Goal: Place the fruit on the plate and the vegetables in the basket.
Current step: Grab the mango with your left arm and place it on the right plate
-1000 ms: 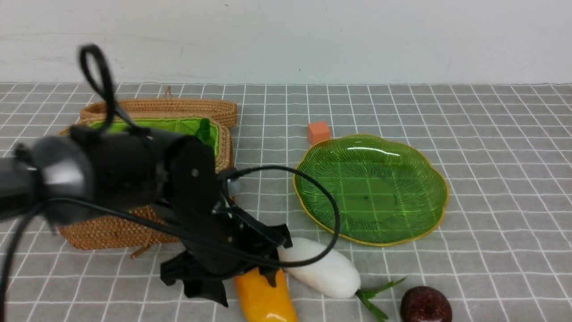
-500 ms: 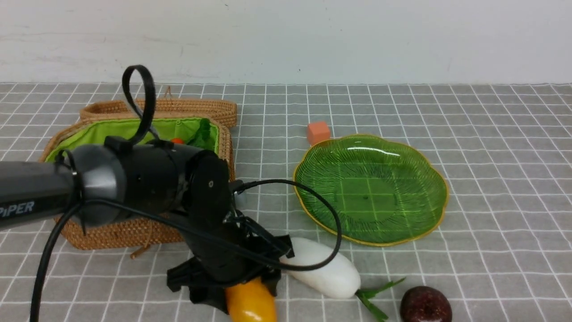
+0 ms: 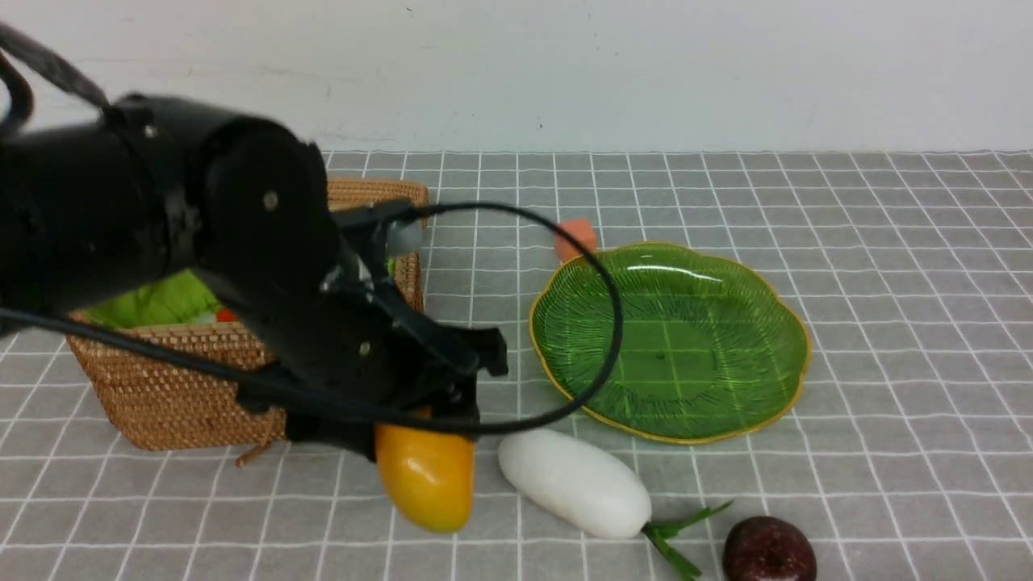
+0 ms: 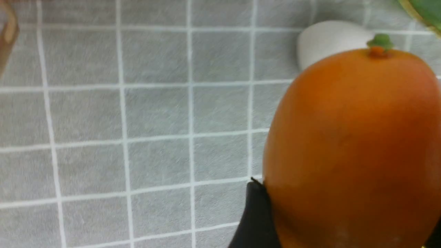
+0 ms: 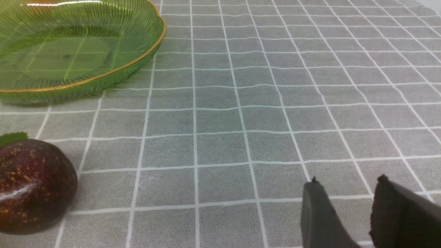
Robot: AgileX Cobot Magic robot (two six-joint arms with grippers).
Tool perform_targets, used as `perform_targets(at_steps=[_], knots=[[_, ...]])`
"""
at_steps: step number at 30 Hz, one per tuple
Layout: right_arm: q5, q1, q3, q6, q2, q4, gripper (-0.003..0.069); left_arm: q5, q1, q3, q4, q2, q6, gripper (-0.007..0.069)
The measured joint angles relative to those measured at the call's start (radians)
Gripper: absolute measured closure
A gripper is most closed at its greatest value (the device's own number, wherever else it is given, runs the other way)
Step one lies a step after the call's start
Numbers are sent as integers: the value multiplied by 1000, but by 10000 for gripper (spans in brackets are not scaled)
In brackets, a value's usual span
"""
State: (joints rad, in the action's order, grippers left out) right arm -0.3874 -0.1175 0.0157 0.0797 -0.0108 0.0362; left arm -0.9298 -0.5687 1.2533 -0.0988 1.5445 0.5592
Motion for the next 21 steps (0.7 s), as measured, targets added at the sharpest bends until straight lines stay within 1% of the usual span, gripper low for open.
perform_targets(at_steps=[6,13,17,19,21], knots=[[0,0,0,0,0,0,417,-22,0,65,18,8,-14,91],[0,0,0,0,0,0,417,-11,0,74,37,8,-14,91],[0,0,0,0,0,0,417,33,0,74,79,8,-14,91],[0,0,0,0,0,0,417,102,0,74,109,10,-14,91],[0,0,0,0,0,0,417,173,0,76,113,21,-32,91]])
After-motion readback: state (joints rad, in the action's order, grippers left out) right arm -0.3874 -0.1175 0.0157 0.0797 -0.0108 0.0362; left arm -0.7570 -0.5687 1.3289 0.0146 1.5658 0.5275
